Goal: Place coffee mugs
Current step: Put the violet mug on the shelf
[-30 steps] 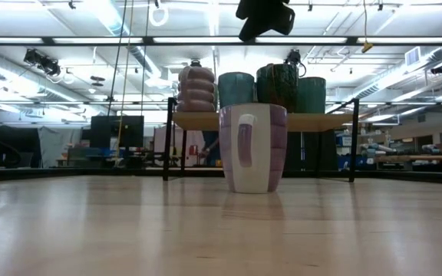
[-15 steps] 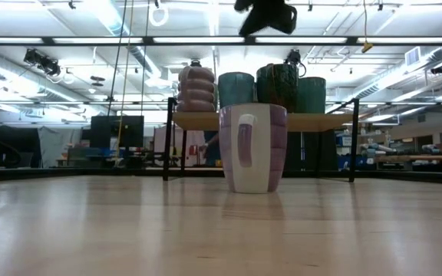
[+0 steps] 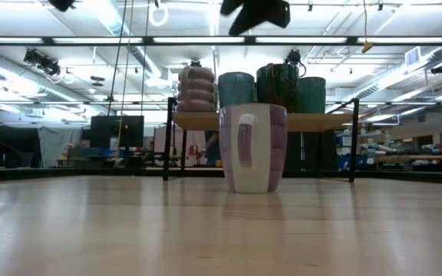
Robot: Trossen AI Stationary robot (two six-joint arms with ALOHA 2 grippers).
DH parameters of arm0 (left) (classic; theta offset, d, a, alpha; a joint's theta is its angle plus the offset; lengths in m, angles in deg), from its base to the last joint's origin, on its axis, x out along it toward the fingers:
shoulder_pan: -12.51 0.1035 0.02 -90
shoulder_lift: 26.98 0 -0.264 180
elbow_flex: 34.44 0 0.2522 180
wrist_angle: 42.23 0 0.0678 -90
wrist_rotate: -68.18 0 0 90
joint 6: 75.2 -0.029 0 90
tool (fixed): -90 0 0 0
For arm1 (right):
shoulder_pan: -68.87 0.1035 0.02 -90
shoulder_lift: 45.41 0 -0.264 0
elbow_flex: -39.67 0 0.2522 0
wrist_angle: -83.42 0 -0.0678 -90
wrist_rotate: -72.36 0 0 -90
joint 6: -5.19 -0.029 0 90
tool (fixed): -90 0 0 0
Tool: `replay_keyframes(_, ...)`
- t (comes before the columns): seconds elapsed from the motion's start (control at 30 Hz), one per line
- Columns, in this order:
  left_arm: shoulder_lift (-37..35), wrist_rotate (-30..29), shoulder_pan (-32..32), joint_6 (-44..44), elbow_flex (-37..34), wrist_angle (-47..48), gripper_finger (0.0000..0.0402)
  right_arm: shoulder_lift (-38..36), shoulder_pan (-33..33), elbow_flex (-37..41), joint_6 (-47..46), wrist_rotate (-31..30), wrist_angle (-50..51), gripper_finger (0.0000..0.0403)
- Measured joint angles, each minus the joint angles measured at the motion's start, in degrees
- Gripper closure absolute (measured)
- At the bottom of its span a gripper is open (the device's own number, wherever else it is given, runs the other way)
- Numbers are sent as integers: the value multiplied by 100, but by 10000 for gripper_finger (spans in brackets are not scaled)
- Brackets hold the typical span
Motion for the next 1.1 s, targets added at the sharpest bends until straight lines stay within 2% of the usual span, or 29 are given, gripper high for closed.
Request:
replay_keyframes(0.17, -384, -142, 18, 901, -543, -607, 368, 115, 30, 219, -139, -29, -160, 209)
replay_keyframes(0.33, -383, -204, 61, 1481, -610, -673, 368, 401, -30, 224, -200, 126, -212, 209)
replay_keyframes(0.53, -404, -223, 217, 1501, -540, -1032, 368, 875, -114, 232, -257, 279, -180, 209)
replay_keyframes(0.9, -499, -182, 201, 1393, -366, -1060, 367, 1132, -119, 230, -211, 293, 38, 209)
replay_keyframes(1.1, -891, 102, 165, 1394, -368, -849, 368, 1267, -121, 235, -145, 238, 69, 212)
